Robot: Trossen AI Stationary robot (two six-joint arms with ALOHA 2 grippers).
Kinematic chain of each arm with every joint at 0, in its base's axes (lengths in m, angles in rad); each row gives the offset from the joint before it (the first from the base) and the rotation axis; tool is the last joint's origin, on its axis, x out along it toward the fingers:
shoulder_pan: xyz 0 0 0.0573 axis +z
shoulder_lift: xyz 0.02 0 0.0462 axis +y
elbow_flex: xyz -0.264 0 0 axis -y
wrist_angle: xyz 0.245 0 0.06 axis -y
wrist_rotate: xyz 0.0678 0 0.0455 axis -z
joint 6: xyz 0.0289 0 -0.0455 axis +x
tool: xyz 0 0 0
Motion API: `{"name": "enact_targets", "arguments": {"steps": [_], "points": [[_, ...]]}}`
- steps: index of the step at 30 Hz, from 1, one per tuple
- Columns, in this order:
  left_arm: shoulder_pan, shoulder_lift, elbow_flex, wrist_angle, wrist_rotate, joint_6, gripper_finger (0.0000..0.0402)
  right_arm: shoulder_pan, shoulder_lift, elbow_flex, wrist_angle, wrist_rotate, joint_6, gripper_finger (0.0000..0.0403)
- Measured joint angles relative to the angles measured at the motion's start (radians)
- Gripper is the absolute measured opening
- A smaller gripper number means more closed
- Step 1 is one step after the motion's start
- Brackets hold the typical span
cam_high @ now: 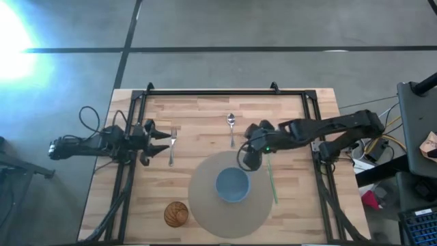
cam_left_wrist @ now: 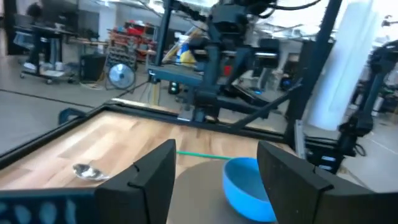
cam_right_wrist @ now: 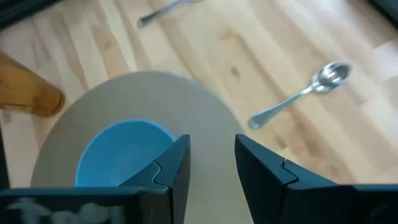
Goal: Pick & Place Utensil
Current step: Put the gray cup to the top left of the table mat
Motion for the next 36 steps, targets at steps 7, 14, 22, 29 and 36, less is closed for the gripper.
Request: {"name": "enact_targets", "arguments": {"steps": [7,14,22,29,36], "points": [[0.0,0.116,0.181,-0.215,0.041,-0.001,0.0218,0.001,-0.057,-0.039,0.0,0.035,-0.054,0.0137],[-0.003,0.307,0.38,-0.426,0.152,-0.006,0.0218,0.0,-0.073,-0.095,-0.001,0.035,-0.047,0.0129],[-0.055,0.53,0.598,-0.614,0.196,-0.002,0.0218,0.0,-0.075,-0.132,0.001,0.105,-0.007,0.0115],[-0.167,0.706,0.74,-0.72,0.189,-0.04,0.0218,0.0,-0.08,-0.147,0.001,0.114,-0.007,0.0106],[-0.293,0.851,0.878,-0.824,0.186,-0.101,0.0218,0.0,-0.08,-0.148,0.001,0.114,-0.018,0.0096]]}}
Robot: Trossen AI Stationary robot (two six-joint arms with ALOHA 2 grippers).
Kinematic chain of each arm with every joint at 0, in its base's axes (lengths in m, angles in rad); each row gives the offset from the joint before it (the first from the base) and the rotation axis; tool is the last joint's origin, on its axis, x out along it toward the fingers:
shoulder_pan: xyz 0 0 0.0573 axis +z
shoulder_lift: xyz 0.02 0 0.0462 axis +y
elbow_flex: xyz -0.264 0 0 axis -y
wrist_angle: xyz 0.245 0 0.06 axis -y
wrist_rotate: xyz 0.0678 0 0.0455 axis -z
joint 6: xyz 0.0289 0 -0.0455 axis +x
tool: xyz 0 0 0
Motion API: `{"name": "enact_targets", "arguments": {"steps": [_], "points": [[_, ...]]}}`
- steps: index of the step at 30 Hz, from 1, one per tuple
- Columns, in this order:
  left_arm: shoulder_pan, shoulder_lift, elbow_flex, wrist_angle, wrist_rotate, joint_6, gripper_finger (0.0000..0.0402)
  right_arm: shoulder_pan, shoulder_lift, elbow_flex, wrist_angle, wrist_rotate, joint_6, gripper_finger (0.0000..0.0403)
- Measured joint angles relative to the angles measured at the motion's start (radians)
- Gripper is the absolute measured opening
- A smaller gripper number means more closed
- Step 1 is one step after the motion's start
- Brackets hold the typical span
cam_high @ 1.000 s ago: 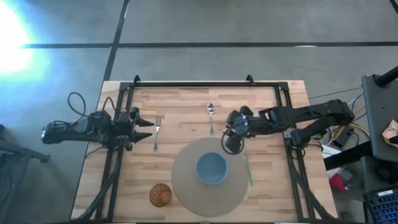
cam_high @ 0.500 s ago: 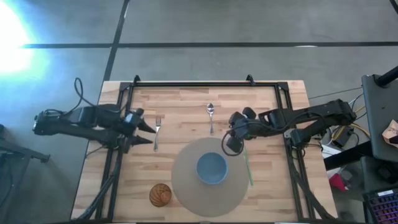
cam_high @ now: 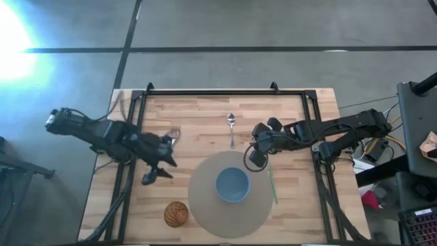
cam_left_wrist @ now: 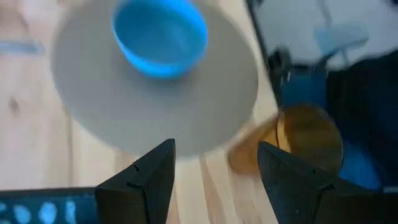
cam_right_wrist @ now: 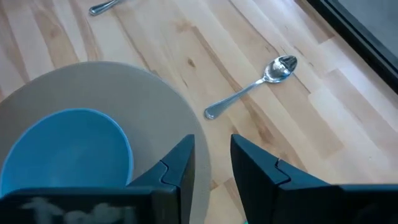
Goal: Pick & Place Utensil
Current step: Put the gray cup to the top left of the table mat
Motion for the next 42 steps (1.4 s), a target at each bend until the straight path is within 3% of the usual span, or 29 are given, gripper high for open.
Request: {"name": "enact_targets", "arguments": {"steps": [13,27,42], "points": [[-0.184,0.198,0.28,-0.284,-0.14,-0.148,0.0218,0.0,0.0,-0.003,0.001,0.025,-0.003,0.0077],[-0.362,0.374,0.307,-0.281,-0.194,-0.273,0.0218,0.0,0.0,-0.007,0.002,0.026,0.001,0.0078],[-0.391,0.51,0.37,-0.279,-0.2,-0.274,0.0218,0.0,0.0,-0.03,0.011,0.027,0.02,0.0074]]}}
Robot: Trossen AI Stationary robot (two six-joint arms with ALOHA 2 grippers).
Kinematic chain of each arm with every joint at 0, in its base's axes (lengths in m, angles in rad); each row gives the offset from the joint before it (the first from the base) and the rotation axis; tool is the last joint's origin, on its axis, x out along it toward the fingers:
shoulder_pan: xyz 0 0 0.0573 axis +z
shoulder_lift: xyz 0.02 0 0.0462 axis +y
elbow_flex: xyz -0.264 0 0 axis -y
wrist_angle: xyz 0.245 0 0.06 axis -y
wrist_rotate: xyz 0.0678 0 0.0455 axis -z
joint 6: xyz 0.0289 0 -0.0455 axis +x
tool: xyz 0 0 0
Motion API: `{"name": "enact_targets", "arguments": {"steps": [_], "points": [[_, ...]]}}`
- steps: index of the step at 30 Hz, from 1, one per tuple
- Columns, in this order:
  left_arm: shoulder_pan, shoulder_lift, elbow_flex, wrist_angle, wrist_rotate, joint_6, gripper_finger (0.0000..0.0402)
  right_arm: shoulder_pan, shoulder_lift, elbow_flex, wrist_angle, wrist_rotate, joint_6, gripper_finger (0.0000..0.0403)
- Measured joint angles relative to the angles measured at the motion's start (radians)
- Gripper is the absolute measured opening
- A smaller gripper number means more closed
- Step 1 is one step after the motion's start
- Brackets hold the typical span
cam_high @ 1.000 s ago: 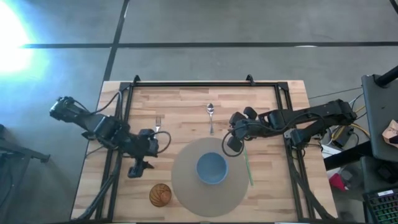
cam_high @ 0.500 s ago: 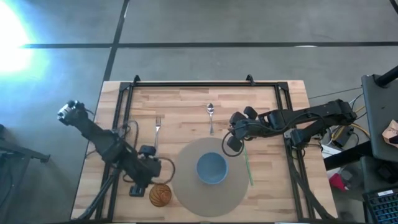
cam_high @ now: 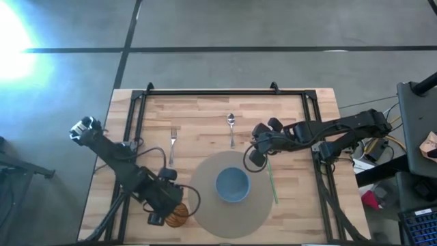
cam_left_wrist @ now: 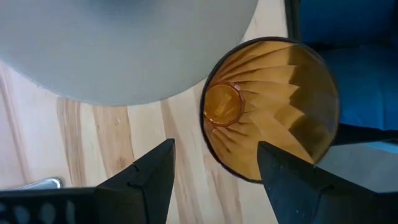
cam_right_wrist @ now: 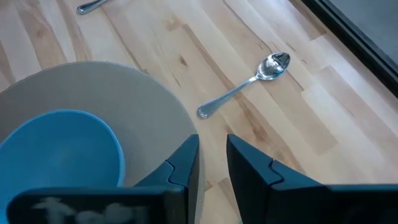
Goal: Pick & Place Utensil
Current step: Put the gray cup to the top left of the table mat
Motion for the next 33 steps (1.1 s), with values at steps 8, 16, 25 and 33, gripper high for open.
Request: {"name": "enact_targets", "arguments": {"steps": [8,16,25,33], "points": [[0.0,0.029,-0.003,-0.003,-0.038,0.0,0.0218,0.0,0.0,-0.044,0.017,0.005,0.0,0.0063],[0.001,0.063,-0.005,-0.005,-0.049,0.001,0.0218,0.0,0.0,-0.077,0.052,0.005,0.0,0.0073],[0.001,0.069,-0.006,-0.005,-0.038,0.03,0.016,0.0,0.0,-0.078,0.053,0.005,0.0,0.0072],[0.001,0.069,-0.006,-0.005,-0.034,0.073,0.0048,0.0,0.0,-0.077,0.06,0.005,0.0,0.006]]}}
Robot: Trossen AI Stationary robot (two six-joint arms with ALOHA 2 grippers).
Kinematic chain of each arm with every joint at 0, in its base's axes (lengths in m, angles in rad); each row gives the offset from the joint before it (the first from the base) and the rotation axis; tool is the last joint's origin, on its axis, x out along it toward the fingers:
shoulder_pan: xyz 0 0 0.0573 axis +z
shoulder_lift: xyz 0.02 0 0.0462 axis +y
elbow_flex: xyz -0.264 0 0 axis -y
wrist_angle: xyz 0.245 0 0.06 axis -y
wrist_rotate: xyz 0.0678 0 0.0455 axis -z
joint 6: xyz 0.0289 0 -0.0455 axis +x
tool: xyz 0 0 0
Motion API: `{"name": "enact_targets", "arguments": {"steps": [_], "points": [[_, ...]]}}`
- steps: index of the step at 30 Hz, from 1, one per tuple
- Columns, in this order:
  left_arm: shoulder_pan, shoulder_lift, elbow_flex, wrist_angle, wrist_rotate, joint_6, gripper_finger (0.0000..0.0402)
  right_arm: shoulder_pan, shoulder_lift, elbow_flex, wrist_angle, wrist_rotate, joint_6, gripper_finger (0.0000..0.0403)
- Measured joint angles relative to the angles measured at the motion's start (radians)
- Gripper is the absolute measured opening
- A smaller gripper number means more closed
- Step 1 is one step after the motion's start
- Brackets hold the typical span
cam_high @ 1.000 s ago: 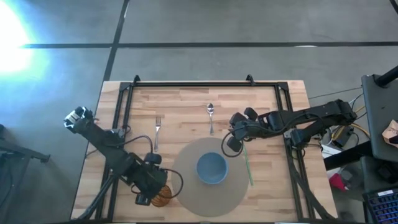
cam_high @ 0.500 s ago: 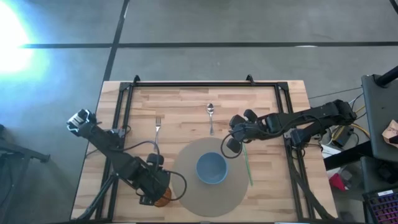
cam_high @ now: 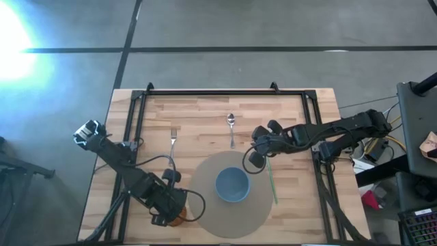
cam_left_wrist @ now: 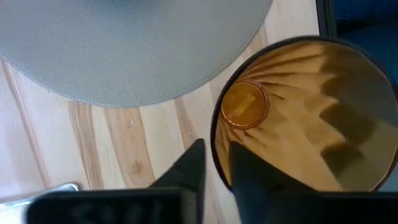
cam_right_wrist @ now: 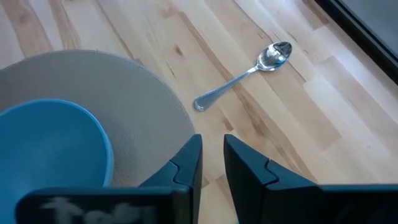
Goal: Pick & Place Utensil
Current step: Put the gray cup to the top left of the table mat
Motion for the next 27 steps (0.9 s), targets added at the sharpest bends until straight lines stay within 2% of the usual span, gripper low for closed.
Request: {"name": "enact_targets", "arguments": {"steps": [4,15,21,27], "points": [[0.0,0.0,0.0,0.001,0.004,0.019,0.0008,0.0,0.0,-0.003,0.001,0.0,0.0,0.0059],[0.002,-0.02,0.034,-0.014,-0.022,0.139,0.0004,0.0,0.0,-0.001,0.002,-0.007,0.0,0.0069],[0.017,-0.063,0.107,-0.102,-0.123,0.192,0.0004,0.0,0.0,-0.001,0.002,-0.008,0.0,0.0074],[0.077,-0.105,0.193,-0.203,-0.314,0.282,0.0004,0.0,0.0,-0.001,0.002,-0.011,0.0,0.0073]]}}
